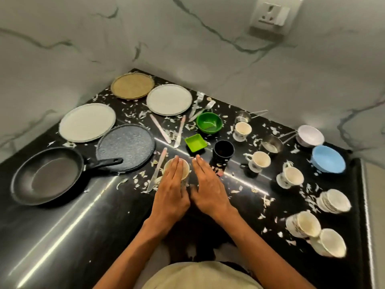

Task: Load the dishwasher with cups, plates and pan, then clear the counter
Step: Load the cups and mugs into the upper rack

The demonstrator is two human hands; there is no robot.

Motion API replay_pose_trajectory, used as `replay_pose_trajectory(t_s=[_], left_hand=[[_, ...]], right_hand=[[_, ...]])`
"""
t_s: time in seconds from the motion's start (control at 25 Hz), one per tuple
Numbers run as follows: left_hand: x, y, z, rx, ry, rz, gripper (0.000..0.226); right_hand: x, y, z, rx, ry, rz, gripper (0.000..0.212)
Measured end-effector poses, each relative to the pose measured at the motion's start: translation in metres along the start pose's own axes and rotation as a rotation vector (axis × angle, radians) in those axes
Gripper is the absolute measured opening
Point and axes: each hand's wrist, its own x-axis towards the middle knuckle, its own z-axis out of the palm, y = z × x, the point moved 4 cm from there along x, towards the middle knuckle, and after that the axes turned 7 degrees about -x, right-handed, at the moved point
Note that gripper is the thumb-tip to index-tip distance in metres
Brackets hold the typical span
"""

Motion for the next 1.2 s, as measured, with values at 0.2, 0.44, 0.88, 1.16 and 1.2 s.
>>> replay_pose_trajectory(t_s=[0.2, 0.44, 0.88, 1.16, 1.2], left_hand=[[-0.024, -0.015, -0.028, -0.077, 0.382, -0.17, 0.055], [-0.044, -0.023, -0.002, -0.322, 0.218, -0.392, 0.061], [-0.024, -0.018, 0.007, -0.516, 0.163, -0.523, 0.073], [-0.027, -0.018, 0.019, -0.713, 0.15, -0.596, 0.085], [-0.027, -0.016, 0.019, -0.744, 0.153, -0.593, 0.085]], right_hand=[[0.038, -0.019, 0.008, -0.024, -0.189, -0.153, 0.087], [0.044, -0.008, 0.012, 0.021, -0.212, -0.078, 0.08], [0.059, 0.019, -0.003, 0.153, -0.219, 0.194, 0.047], [0.039, 0.012, -0.004, 0.384, -0.162, 0.273, 0.046], [0.036, 0.013, -0.005, 0.403, -0.144, 0.298, 0.047]])
